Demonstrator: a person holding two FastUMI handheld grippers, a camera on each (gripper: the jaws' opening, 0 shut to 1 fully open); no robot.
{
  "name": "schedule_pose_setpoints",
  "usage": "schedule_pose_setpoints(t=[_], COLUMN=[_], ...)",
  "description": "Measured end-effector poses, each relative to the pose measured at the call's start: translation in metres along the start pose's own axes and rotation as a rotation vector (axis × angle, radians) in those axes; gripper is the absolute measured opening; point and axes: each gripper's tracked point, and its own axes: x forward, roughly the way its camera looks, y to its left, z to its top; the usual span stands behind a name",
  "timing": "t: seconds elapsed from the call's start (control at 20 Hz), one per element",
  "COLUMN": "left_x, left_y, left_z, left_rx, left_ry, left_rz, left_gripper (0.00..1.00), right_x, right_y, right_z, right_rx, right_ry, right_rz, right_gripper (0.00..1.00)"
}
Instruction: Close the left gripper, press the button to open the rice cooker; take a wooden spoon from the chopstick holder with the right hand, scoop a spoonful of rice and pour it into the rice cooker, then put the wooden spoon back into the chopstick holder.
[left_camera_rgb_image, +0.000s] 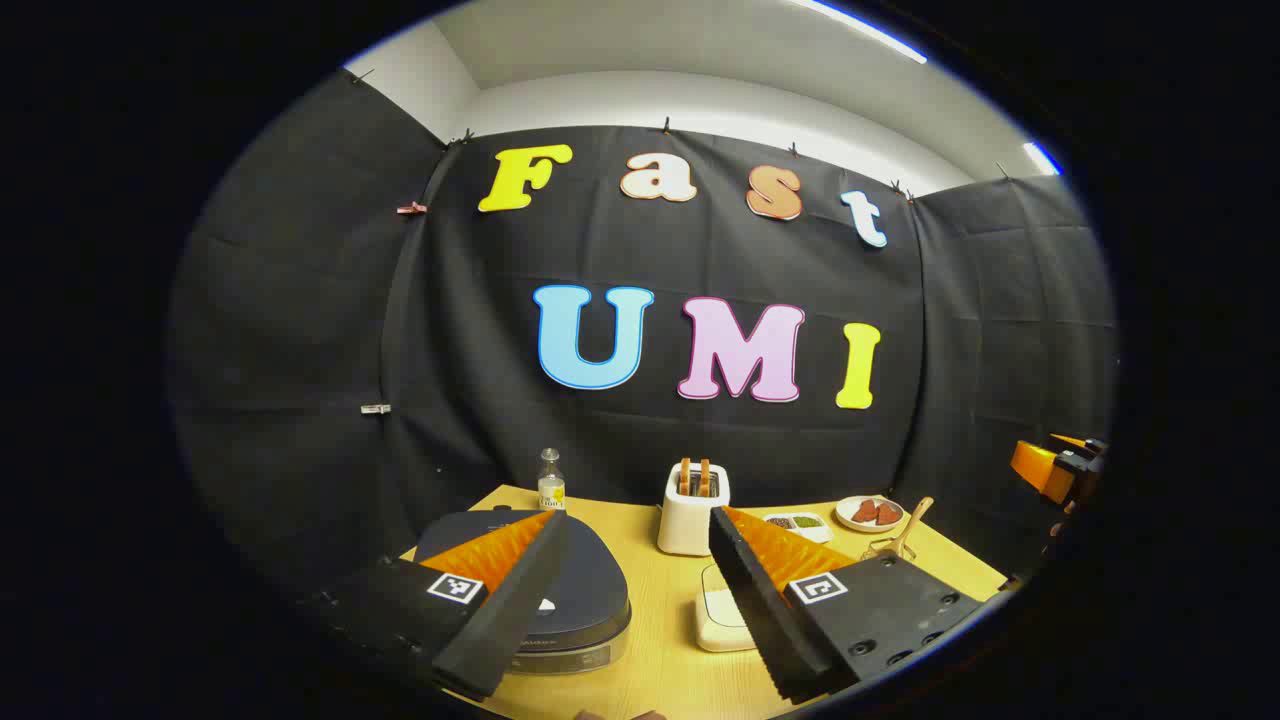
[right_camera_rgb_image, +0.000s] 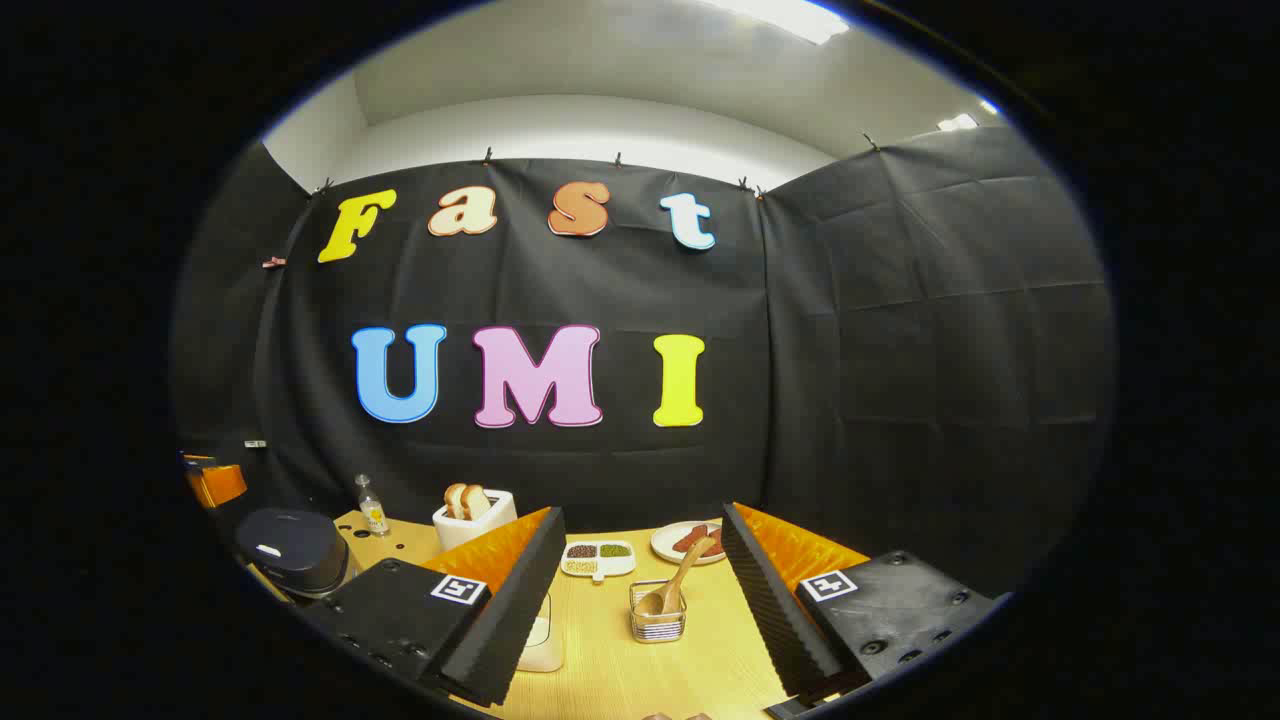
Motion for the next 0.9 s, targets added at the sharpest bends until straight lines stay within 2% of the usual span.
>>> schedule_pose_setpoints(t=[0.45, 0.9], left_x=[0.002, 0.0], left_y=[-0.015, -0.012], left_z=[0.001, -0.002], left_rx=[0.035, 0.048], left_ry=[-0.003, 0.006], left_rz=[-0.041, -0.037], left_gripper=[0.95, 0.95], right_x=[-0.006, -0.005], right_y=[0.001, 0.0], right_z=[-0.005, -0.009], right_rx=[0.002, 0.02], right_ry=[0.017, 0.029], right_rz=[0.003, -0.008], right_gripper=[0.98, 0.98])
